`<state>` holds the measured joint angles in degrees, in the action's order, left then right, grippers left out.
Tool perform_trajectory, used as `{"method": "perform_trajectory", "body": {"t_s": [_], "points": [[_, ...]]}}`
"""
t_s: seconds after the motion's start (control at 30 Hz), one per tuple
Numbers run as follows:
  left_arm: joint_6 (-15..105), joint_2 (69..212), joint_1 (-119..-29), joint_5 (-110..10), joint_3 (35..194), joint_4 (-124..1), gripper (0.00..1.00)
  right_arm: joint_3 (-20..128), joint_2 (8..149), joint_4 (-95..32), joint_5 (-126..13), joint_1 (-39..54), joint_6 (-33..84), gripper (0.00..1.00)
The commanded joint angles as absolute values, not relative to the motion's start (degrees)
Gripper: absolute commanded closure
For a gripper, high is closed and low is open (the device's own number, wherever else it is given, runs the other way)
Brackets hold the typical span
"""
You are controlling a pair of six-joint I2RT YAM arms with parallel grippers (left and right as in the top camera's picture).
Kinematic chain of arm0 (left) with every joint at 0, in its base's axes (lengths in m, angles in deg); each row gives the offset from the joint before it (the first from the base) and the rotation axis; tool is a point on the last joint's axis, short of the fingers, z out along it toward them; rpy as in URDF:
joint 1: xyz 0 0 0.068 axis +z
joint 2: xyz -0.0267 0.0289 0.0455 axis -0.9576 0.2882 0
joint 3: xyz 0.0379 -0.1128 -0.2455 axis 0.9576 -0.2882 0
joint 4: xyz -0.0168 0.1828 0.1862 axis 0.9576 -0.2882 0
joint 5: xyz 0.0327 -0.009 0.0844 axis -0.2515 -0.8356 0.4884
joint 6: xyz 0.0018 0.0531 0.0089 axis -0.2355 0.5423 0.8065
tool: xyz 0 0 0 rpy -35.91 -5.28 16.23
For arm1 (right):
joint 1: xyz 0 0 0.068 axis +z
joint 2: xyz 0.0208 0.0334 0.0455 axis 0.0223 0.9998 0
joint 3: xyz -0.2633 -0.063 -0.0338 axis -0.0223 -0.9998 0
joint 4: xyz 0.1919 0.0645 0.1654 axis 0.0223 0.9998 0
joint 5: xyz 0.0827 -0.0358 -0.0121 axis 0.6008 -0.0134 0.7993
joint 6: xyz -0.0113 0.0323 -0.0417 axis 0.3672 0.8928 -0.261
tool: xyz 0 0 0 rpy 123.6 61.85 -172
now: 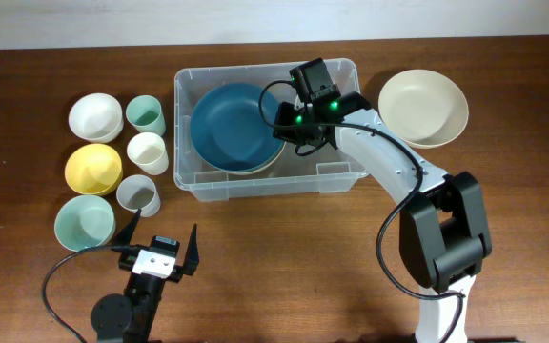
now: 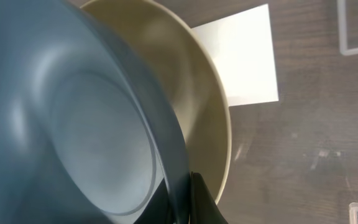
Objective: Pack container
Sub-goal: 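Lower the teal bowl onto the cream bowl and open the right gripper, then move the right gripper to the rim of the remaining cream bowl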
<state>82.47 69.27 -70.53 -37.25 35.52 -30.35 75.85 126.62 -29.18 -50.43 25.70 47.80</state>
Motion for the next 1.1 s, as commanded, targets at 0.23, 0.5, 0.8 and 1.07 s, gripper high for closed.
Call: {"method": "perform_trajectory", "body": {"t_s": [0.23, 0.5, 0.8, 1.07], "points": [[81.86, 69.09, -70.13, -38.11, 35.13, -30.4, 0.0, 76.79, 126.79, -29.68, -51.43, 26.01, 47.82, 0.88], [81.86, 69.09, -70.13, -38.11, 35.13, -30.4, 0.0, 76.79, 126.77, -29.7, -51.41, 26.01, 47.82, 0.57], [81.86, 69.09, -70.13, -38.11, 35.13, -30.4, 0.0, 76.99, 126.27, -29.79, -51.43, 25.79, 47.8, 0.51], [81.86, 69.09, -70.13, -38.11, 35.13, -30.4, 0.0, 85.8, 121.09, -23.67, -56.05, 21.77, 41.98, 0.26]]}}
